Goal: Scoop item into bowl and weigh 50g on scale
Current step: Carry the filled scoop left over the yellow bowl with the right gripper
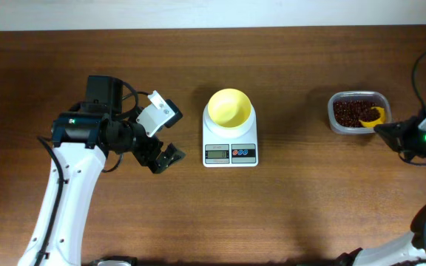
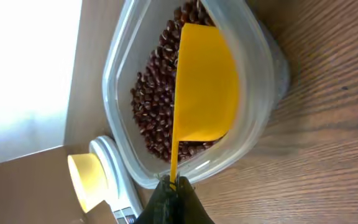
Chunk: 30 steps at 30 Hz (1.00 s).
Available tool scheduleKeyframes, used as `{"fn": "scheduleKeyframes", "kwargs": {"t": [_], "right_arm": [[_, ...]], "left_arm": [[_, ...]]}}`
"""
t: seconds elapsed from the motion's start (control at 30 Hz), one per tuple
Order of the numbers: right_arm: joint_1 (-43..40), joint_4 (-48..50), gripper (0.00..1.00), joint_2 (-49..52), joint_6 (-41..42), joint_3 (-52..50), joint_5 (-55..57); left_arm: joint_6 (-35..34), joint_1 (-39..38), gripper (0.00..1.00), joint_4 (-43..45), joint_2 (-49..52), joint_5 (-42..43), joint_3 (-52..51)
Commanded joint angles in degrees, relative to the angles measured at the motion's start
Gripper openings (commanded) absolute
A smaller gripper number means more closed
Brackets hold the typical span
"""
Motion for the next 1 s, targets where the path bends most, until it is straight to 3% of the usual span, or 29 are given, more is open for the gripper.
{"fn": "scheduleKeyframes", "kwargs": {"t": [0.0, 0.17, 0.47, 0.97], "right_arm": [[-0.2, -0.7, 0.04, 0.7, -2.5, -0.5, -4.0], [-0.2, -2.4, 0.04, 0.7, -6.7, -0.5, -6.7], [-0.3, -2.4, 0.04, 0.7, -6.9, -0.5, -7.6], [-0.2, -2.4, 0.04, 0.7, -7.0, -0.5, -20.7]], "left_arm": [[1.1, 0.1, 0.99, 0.1, 0.1, 0.8, 0.0], [1.1, 0.1, 0.99, 0.1, 0.1, 0.8, 0.0], [1.1, 0.1, 0.99, 0.1, 0.1, 0.8, 0.0], [1.1, 0.1, 0.99, 0.1, 0.1, 0.8, 0.0]]}}
